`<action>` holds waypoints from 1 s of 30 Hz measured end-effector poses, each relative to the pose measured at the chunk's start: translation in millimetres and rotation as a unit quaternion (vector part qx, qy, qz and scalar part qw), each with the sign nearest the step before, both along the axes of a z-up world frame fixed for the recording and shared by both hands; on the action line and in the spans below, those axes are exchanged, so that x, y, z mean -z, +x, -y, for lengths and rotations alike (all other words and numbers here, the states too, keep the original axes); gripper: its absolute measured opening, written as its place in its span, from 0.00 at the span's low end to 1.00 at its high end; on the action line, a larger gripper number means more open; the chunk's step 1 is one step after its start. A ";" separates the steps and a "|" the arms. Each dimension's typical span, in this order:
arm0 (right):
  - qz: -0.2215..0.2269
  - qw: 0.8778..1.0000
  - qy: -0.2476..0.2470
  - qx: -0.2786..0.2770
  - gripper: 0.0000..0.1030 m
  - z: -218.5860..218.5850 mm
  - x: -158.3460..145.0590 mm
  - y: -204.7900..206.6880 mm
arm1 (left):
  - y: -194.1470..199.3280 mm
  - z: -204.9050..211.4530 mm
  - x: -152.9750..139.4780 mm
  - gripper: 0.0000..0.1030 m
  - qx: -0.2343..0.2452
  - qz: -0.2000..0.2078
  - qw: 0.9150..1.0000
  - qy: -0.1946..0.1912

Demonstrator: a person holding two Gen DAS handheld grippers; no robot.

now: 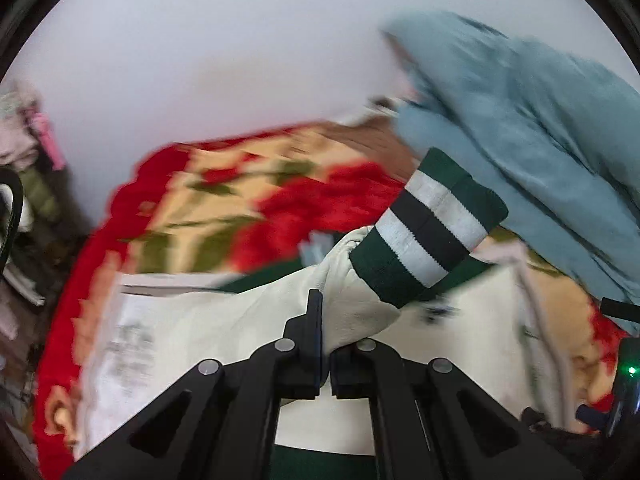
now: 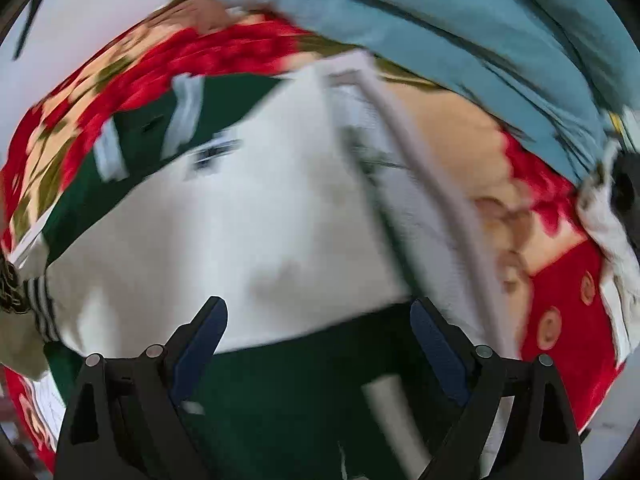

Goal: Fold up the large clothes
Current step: 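Lift and fold the patched sleeve across the jacket body with the left tool, then grasp the green side panel of the jacket with the right tool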

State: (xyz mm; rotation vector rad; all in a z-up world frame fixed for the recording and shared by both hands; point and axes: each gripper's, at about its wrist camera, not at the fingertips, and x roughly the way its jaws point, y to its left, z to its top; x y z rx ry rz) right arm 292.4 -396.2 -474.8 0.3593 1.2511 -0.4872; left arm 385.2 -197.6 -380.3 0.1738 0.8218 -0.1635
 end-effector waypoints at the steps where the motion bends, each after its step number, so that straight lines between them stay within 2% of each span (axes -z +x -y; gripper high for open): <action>1: -0.004 1.000 0.004 0.008 0.91 17.8 2.9 -8.0 | -1.3 21.5 9.1 0.00 0.012 -0.013 1.000 0.004; 3: -0.011 1.000 0.011 0.027 0.91 51.7 8.9 -24.2 | -3.7 65.7 36.2 0.01 0.036 -0.047 0.998 0.009; 5: -0.019 0.999 0.021 0.035 0.91 78.8 17.7 -38.3 | -3.7 97.4 66.2 0.04 0.052 -0.089 0.994 0.032; 8: -0.022 0.998 0.040 0.034 0.92 104.4 26.4 -53.2 | 0.6 121.7 98.4 0.06 0.061 -0.149 0.985 0.055; 10: -0.014 0.997 0.065 0.034 0.92 116.6 28.5 -64.8 | -2.7 122.2 106.6 0.07 0.054 -0.154 0.985 0.047; 14: 0.019 0.991 0.126 0.032 0.92 133.1 33.8 -78.7 | -2.6 116.1 101.9 0.11 0.049 -0.161 0.985 0.031; 18: 0.022 0.983 0.179 0.034 0.91 133.8 47.6 -91.6 | 0.8 115.5 107.9 0.37 0.040 -0.173 0.984 0.007; 20: 0.013 0.979 0.199 0.036 0.91 130.8 57.5 -98.4 | 0.8 111.0 109.6 0.54 0.034 -0.173 0.984 0.011; 21: 0.008 0.979 0.202 0.036 0.91 128.9 60.7 -100.6 | 1.7 108.4 110.2 0.69 0.031 -0.175 0.984 0.006; 22: 0.003 0.978 0.203 0.035 0.91 126.5 63.4 -103.5 | 2.9 105.9 111.0 0.75 0.027 -0.177 0.984 0.001; 24: -0.005 0.978 0.204 0.032 0.91 122.1 68.8 -109.9 | 0.4 98.3 106.8 0.77 0.022 -0.180 0.983 -0.017; 26: -0.011 0.977 0.210 0.034 0.91 118.7 72.2 -116.0 | -4.6 90.0 100.0 0.85 0.020 -0.180 0.983 -0.029; 30: -0.018 0.977 0.211 0.025 0.91 109.9 72.0 -125.9 | -27.0 59.1 75.7 0.97 0.013 -0.169 0.983 -0.075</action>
